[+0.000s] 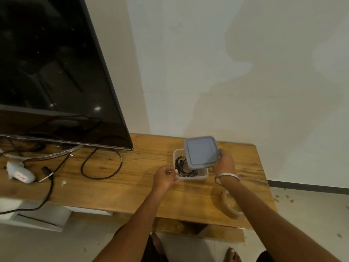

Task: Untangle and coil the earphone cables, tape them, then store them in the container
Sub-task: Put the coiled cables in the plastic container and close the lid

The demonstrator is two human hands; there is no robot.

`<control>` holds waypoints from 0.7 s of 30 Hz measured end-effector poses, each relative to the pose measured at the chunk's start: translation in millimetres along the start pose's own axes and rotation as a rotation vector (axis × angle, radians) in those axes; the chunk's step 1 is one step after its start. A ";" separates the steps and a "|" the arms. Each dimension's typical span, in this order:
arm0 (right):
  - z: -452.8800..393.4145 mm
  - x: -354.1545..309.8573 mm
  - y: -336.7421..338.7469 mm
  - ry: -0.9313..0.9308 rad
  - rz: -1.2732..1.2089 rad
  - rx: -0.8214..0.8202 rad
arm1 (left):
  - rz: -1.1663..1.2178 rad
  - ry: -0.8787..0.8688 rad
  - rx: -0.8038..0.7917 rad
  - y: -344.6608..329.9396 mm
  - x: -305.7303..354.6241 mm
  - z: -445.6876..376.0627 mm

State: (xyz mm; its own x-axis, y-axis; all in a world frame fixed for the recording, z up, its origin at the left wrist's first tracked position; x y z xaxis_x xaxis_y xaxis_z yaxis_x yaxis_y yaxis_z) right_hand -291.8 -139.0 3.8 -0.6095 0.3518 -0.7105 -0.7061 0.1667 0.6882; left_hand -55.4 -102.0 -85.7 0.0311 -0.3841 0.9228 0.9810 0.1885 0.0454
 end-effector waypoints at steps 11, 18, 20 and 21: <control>18.1 12.7 -43.9 -0.098 0.134 -0.040 | -0.065 0.016 -0.005 2.3 -2.5 -2.8; 20.9 10.0 -43.8 -0.048 0.151 -0.046 | -0.053 0.052 -0.004 1.4 -3.7 -2.9; 20.7 8.3 -44.3 -0.042 0.149 -0.049 | -0.047 0.046 -0.004 1.2 -2.8 -2.6; 20.5 8.0 -44.5 -0.046 0.146 -0.054 | -0.049 0.039 -0.006 1.0 -2.3 -2.5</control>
State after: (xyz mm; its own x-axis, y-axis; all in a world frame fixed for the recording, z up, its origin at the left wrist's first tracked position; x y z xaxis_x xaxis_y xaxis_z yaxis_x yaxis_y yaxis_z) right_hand -257.8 -124.8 -29.6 -0.6906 0.4108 -0.5953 -0.6306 0.0610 0.7737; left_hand -54.0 -103.2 -88.8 -0.0102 -0.4274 0.9040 0.9827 0.1629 0.0881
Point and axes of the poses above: each hand's wrist, its own z-axis away from the middle knuckle, its own y-axis out of the back of the hand, x = y × z, the point moved 8 cm from there along -z, towards the middle knuckle, and after that the axes turned 4 degrees about -y, right-handed, at the moved point
